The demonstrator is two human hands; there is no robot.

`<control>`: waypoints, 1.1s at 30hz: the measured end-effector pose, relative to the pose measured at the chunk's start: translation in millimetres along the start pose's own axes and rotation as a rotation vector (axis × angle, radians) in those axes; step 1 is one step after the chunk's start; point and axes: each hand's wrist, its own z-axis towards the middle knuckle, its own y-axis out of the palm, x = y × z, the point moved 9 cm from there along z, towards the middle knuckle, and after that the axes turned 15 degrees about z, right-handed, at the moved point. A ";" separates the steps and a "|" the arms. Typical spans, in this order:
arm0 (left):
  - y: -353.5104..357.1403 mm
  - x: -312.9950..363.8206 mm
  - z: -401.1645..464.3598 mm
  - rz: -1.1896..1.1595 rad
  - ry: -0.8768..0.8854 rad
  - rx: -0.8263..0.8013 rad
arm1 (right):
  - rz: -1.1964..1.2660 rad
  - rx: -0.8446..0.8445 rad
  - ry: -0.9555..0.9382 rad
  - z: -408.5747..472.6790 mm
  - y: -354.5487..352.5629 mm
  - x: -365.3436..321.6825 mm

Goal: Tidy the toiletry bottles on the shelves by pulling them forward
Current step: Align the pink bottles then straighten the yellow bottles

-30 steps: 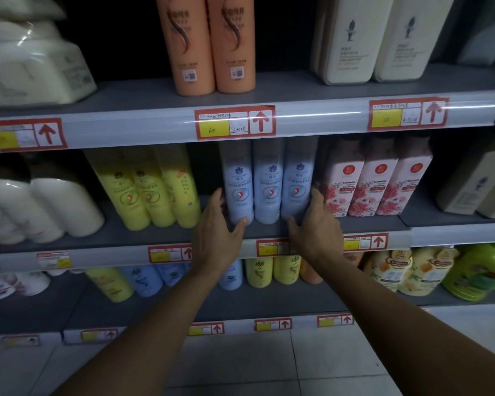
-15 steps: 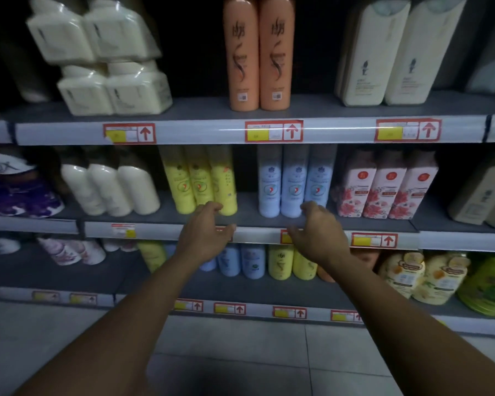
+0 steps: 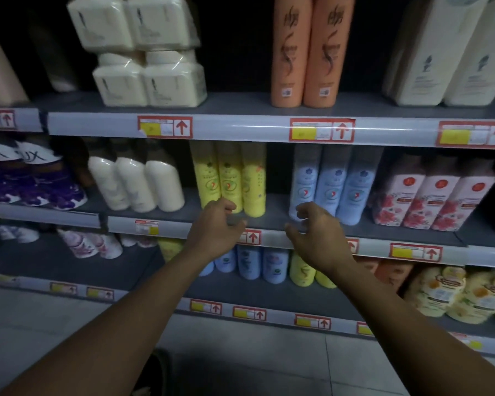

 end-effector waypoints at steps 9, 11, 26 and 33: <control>-13.0 -67.7 28.2 0.070 -0.049 -0.013 | 0.113 0.055 -0.040 28.4 59.0 -16.3; -22.9 -80.3 31.5 0.067 -0.048 -0.010 | 0.100 0.044 -0.030 31.2 69.6 -15.2; -41.8 -93.1 49.5 -0.068 -0.028 -0.036 | -0.101 0.090 0.158 55.9 73.4 -46.2; -27.6 -100.2 58.6 0.001 -0.033 -0.062 | -0.172 0.077 0.199 57.3 79.7 -35.6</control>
